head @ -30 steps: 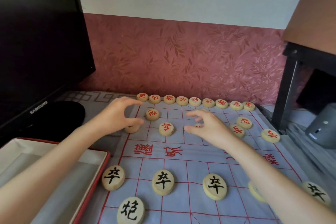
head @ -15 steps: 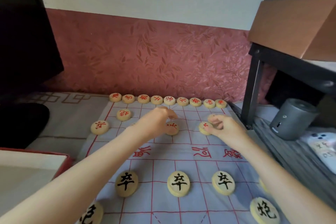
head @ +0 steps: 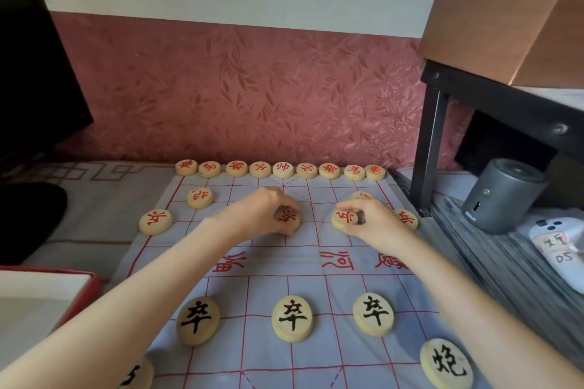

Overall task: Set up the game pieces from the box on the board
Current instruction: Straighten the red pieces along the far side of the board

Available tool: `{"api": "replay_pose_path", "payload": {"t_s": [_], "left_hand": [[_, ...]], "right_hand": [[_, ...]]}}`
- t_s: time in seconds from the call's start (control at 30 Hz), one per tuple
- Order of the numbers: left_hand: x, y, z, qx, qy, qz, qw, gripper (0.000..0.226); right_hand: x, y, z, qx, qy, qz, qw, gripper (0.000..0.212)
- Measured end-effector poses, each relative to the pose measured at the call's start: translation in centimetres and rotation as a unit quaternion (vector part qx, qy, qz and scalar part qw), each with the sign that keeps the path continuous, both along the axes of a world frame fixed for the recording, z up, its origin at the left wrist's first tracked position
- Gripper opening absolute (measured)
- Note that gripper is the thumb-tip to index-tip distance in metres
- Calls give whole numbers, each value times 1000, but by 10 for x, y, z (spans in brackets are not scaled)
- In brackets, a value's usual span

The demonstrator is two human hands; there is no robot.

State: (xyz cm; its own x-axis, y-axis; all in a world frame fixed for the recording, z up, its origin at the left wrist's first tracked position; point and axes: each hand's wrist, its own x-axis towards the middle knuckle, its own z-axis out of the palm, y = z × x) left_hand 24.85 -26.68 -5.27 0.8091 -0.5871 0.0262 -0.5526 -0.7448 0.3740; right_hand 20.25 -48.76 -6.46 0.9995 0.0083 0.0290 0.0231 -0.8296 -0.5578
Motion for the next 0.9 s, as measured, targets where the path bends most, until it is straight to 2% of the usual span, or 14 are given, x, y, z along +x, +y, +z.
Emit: {"api": "replay_pose_path", "payload": {"t_s": [0.1, 0.23, 0.37, 0.47, 0.57, 0.7, 0.8, 0.9], "left_hand": [[-4, -7, -4, 17, -40, 75, 996, 55], [-7, -12, -8, 16, -58, 108, 992, 77], [-9, -3, -5, -12, -33, 73, 997, 69], [-10, 4, -3, -31, -13, 57, 998, 61], [-9, 7, -6, -34, -7, 53, 998, 57], [-9, 7, -11, -39, -12, 59, 997, 57], [-9, 6, -11, -42, -9, 60, 997, 55], [-9, 6, -11, -39, -8, 59, 997, 53]], "right_hand": [[0, -4, -4, 53, 31, 24, 998, 60], [-3, -3, -1, 82, -7, 9, 997, 47], [-5, 0, 2, 5, -47, -18, 999, 60], [-2, 4, 0, -19, -52, -29, 998, 54], [0, 6, 0, 0, -19, -16, 1000, 46], [-3, 6, 6, 52, 49, 7, 997, 58], [-5, 4, 6, 77, 31, -7, 997, 59], [-3, 4, 3, 50, -4, -25, 998, 56]]}}
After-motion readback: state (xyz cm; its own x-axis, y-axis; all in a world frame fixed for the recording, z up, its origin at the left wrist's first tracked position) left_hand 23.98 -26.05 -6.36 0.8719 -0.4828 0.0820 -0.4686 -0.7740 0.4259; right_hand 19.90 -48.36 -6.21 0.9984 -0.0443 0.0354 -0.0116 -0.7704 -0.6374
